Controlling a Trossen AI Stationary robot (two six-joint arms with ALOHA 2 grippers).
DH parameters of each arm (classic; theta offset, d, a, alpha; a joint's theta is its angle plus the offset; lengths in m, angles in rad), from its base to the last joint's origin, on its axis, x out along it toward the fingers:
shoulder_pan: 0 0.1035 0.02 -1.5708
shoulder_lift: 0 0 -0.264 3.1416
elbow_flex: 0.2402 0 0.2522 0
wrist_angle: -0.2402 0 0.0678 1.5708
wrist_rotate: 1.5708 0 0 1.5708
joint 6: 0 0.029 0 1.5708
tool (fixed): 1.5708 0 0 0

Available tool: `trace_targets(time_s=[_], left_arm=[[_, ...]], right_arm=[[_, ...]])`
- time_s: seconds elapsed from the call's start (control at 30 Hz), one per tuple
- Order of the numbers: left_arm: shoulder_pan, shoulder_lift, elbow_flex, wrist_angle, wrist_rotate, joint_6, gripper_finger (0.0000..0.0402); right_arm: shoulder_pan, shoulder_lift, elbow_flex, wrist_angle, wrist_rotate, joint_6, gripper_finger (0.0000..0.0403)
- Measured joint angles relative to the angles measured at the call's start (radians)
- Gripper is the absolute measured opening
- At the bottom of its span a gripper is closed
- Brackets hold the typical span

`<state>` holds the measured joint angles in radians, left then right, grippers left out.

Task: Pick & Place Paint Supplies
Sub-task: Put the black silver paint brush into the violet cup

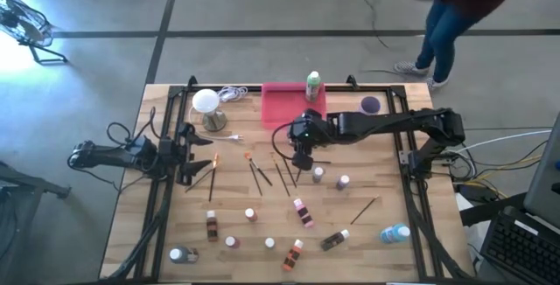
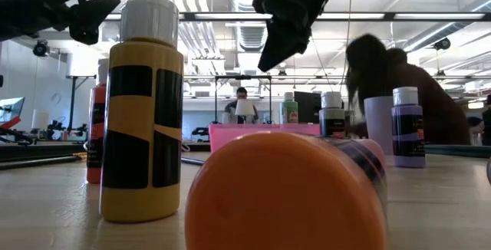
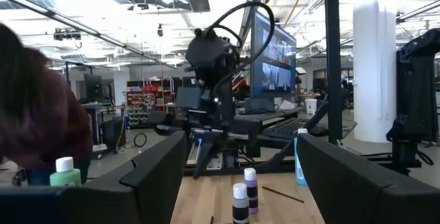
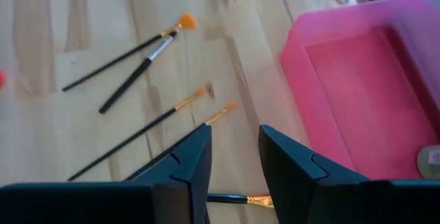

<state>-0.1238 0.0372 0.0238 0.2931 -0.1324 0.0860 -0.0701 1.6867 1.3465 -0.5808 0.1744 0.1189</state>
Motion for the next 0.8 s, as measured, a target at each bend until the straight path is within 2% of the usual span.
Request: trace_targets(time_s=[0.2,0.37,0.53,0.8], left_arm=[[0.0,0.0,0.0,-0.001,-0.001,0.0,0.0282],[0.0,0.0,0.0,-0.001,-0.004,0.0,0.0282],[0.0,0.0,0.002,-0.002,-0.032,0.0,0.0282],[0.0,0.0,0.002,-0.004,-0.053,0.0,0.0282]], right_arm=[[-0.012,-0.004,-0.019,0.0,0.0,0.0,0.0113],[-0.024,-0.002,-0.023,0.002,-0.006,0.001,0.0128],[-0.031,0.03,-0.027,0.01,-0.068,0.0,0.0143],[-0.039,0.062,-0.028,0.018,-0.072,-0.014,0.0156]])
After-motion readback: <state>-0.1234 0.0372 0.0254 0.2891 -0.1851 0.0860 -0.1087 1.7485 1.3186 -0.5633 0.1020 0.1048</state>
